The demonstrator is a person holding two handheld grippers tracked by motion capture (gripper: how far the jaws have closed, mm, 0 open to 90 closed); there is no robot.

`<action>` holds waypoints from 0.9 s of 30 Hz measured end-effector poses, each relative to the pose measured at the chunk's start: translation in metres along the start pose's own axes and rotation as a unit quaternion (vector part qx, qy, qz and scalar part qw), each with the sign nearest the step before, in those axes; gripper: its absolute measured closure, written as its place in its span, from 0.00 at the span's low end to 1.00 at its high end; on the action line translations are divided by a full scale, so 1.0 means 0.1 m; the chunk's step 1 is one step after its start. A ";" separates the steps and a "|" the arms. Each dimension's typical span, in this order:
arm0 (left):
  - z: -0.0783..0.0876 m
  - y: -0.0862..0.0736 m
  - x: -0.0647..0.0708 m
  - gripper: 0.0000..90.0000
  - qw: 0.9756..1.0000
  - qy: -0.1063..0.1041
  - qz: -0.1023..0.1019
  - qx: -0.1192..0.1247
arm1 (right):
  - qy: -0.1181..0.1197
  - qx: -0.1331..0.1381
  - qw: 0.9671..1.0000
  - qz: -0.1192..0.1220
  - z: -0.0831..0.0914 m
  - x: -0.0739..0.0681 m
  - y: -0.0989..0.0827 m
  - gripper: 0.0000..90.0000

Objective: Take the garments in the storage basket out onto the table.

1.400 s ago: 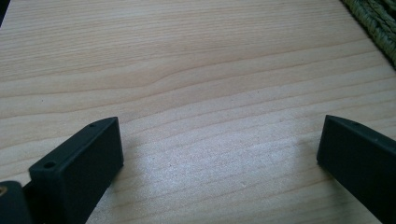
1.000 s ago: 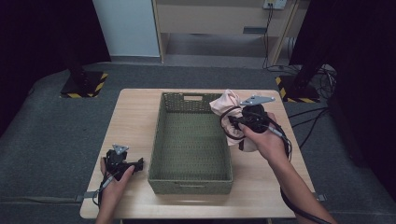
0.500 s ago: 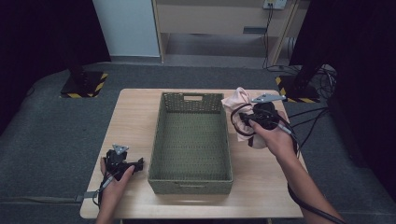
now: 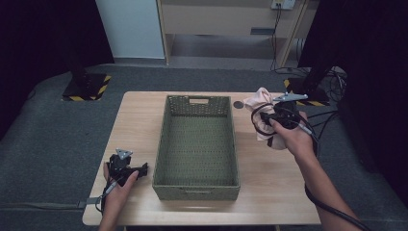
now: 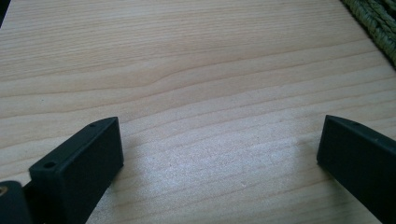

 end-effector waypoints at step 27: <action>0.00 0.00 0.00 0.00 1.000 0.000 0.000 0.000 | -0.023 -0.031 0.999 -0.028 -0.44 0.26 -0.29 0.66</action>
Point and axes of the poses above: each handheld gripper's, and its own axes: z roughly backward along the jaws, y roughly out of its top, x roughly to its right, the point moved 4 cm from there along -z, roughly forward along the jaws, and after that the axes turned 2 degrees about z, right-handed, at the moved point
